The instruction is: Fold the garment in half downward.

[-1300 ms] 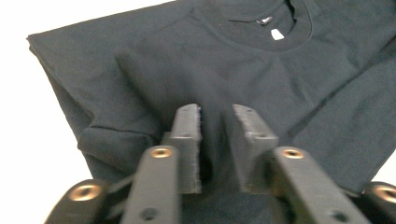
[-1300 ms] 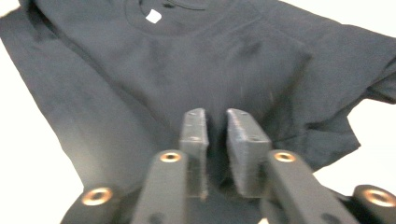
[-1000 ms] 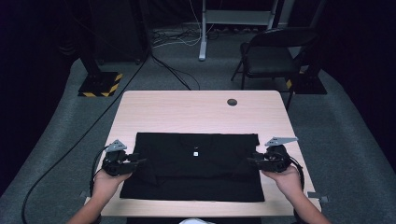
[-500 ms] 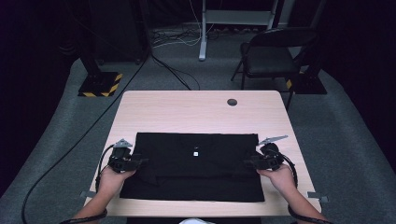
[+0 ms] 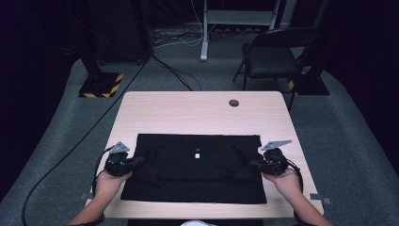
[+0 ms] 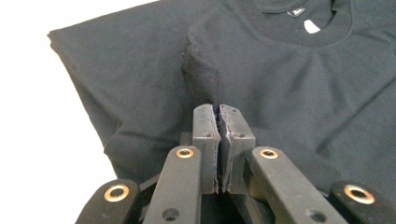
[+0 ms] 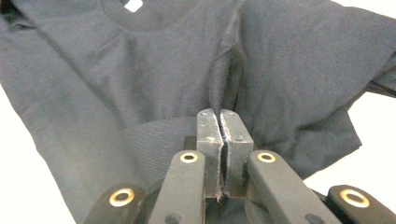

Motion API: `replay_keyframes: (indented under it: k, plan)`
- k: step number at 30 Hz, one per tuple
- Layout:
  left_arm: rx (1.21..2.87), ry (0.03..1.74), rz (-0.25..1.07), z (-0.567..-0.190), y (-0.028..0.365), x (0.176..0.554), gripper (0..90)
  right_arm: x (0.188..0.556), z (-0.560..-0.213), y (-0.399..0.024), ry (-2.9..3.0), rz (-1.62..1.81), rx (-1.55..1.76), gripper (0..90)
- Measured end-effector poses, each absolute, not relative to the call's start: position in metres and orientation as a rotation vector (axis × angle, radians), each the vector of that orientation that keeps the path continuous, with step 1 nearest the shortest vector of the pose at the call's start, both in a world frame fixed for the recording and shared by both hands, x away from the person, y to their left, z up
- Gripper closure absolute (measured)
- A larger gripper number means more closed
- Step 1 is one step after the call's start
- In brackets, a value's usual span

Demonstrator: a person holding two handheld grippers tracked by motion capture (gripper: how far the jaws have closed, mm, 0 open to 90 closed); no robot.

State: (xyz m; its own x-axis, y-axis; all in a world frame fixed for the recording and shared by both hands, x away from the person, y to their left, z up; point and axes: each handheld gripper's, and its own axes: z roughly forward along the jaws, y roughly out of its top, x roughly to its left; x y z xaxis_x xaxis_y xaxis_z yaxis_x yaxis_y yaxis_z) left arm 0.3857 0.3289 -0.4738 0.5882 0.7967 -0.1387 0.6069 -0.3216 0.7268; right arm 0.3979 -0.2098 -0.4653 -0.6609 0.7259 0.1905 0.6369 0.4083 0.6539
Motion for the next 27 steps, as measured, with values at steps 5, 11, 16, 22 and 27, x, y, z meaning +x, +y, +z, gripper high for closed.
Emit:
replay_keyframes:
  k: [5, 11, 16, 22, 27]
  plan:
    - [2.020, 1.108, 0.317, -0.466, 0.341, 0.367, 85.8, 0.379, -0.454, -0.218, 2.507, 1.137, 1.207, 87.7]
    - [2.019, 1.095, 0.308, -0.463, 0.343, 0.354, 85.8, 0.364, -0.453, -0.219, 2.523, 1.142, 1.188, 87.6]
    - [2.034, 1.113, 0.314, -0.466, 0.339, 0.353, 76.8, 0.362, -0.462, -0.217, 2.551, 1.076, 1.225, 71.2]
    - [2.030, 1.138, 0.336, -0.464, 0.330, 0.366, 59.8, 0.372, -0.453, -0.213, 2.510, 1.112, 1.225, 63.0]
    - [2.070, 1.150, 0.310, -0.475, 0.318, 0.382, 54.8, 0.391, -0.459, -0.202, 2.534, 1.040, 1.211, 59.7]
